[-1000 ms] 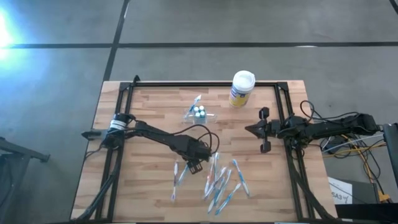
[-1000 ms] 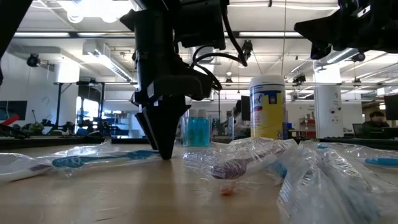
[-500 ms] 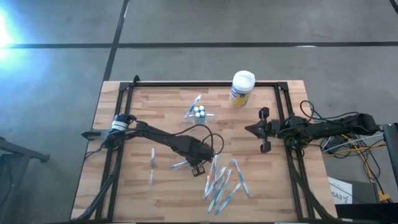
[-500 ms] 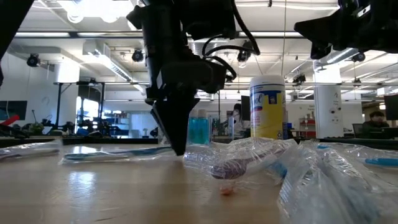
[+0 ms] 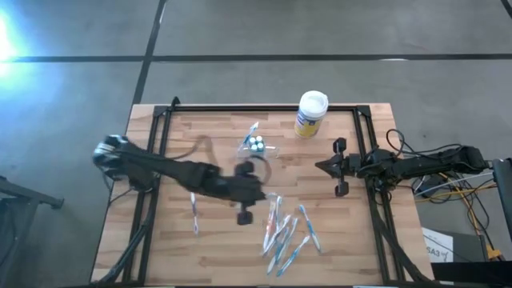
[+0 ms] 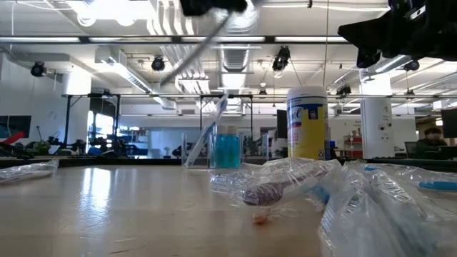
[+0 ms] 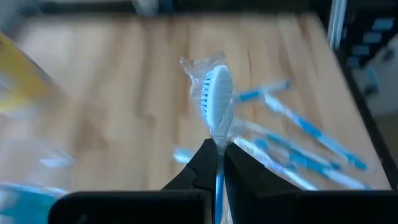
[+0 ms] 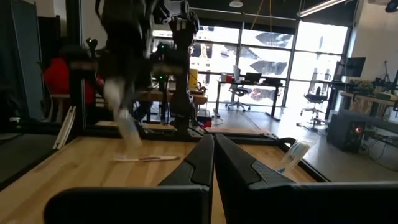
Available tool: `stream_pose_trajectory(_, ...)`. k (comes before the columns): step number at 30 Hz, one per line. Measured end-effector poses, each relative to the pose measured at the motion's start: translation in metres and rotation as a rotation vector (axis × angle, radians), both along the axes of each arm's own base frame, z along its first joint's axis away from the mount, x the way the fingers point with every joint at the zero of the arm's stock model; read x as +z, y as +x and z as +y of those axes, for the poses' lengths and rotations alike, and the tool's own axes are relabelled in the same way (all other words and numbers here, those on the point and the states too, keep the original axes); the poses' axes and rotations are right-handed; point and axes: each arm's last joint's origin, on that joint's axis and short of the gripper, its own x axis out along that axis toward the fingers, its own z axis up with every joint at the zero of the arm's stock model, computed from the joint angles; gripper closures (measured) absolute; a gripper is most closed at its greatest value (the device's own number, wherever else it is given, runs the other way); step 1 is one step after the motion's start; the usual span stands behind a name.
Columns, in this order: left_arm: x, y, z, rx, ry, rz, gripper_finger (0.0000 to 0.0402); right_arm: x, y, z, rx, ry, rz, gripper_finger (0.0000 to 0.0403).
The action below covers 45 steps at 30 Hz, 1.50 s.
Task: Pick & Place toothbrushing station
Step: Put the blue toothbrush into the transparent organizer
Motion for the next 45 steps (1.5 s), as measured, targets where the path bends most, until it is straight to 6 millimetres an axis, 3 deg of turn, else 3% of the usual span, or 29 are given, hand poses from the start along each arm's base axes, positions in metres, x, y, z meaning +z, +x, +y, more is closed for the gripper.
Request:
stream_pose_trajectory(4, 0.022, -0.05, 0.0, 0.01, 0.088, -0.214, 0.0388, 0.0, 0.0, 0.0, 0.0, 0.0, 0.001, 0.0394)
stream_pose_trajectory(8, 0.022, -0.102, 0.007, -0.007, 0.136, -0.426, 0.0387, 0.0, 0.0, 0.0, 0.0, 0.0, 0.001, 0.0394)
stream_pose_trajectory(12, -0.001, -0.144, 0.022, 0.024, 0.138, -0.561, 0.0388, 0.0, 0.0, 0.0, 0.001, 0.003, 0.0, 0.0394)
stream_pose_trajectory(18, -0.053, -0.181, 0.041, 0.05, 0.145, -0.736, 0.0389, 0.0, 0.0, 0.0, 0.0, 0.002, 0.0, 0.0394)
stream_pose_trajectory(26, -0.093, -0.206, 0.065, 0.145, 0.184, -0.804, 0.039, 0.0, 0.0, 0.0, -0.003, -0.017, 0.001, 0.0394)
stream_pose_trajectory(29, -0.096, -0.211, 0.074, 0.171, 0.161, -0.809, 0.0391, 0.0, 0.0, 0.0, -0.003, -0.019, 0.0, 0.0394)
stream_pose_trajectory(34, -0.093, -0.213, 0.079, 0.051, 0.086, -0.848, 0.0391, 0.0, 0.0, 0.0, -0.004, -0.022, -0.004, 0.0394)
stream_pose_trajectory(45, -0.108, -0.211, 0.084, 0.091, 0.048, -0.734, 0.0392, 0.0, 0.0, 0.0, -0.002, -0.008, 0.002, 0.0394)
